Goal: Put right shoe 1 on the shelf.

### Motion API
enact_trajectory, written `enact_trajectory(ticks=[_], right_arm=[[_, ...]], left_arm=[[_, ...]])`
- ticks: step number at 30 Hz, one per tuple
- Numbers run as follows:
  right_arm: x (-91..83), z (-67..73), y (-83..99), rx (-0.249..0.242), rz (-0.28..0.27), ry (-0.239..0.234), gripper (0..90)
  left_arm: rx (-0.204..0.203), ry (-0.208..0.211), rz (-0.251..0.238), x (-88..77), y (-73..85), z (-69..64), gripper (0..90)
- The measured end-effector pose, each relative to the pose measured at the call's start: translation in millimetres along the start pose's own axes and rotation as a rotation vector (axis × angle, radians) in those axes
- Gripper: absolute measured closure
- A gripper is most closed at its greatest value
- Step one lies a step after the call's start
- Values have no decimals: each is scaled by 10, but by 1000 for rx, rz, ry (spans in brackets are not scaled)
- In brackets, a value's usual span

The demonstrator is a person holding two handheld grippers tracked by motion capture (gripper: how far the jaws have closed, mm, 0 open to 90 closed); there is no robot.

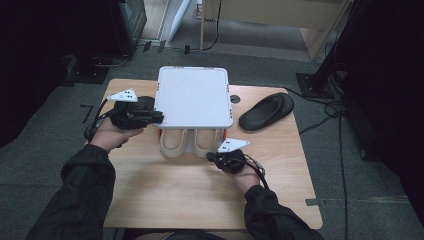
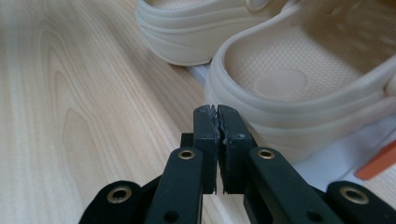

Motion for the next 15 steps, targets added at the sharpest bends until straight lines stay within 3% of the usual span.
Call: enact_trajectory(ticks=[5,10,15], right_arm=[[-111,19,7,17,-1,-20,811],[-231,49,21,21,-6,-37,704],[-330,43,40,54,-24,-55,649]], left_arm=[[-5,-2,6,-52,-5,7,706],[-13,-41,-22,-177,-34,69,627],[-3,-78,-4,-284,24,137,570]])
Point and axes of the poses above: each handheld gripper's, and its own axes: x roughly forward along the jaws, y roughly out of its underside, z roughly to its left, the point moved 9 cm from there along x, roughly forward along the jaws, and after that the axes turned 14 degrees about -y, right-handed, at the moved point
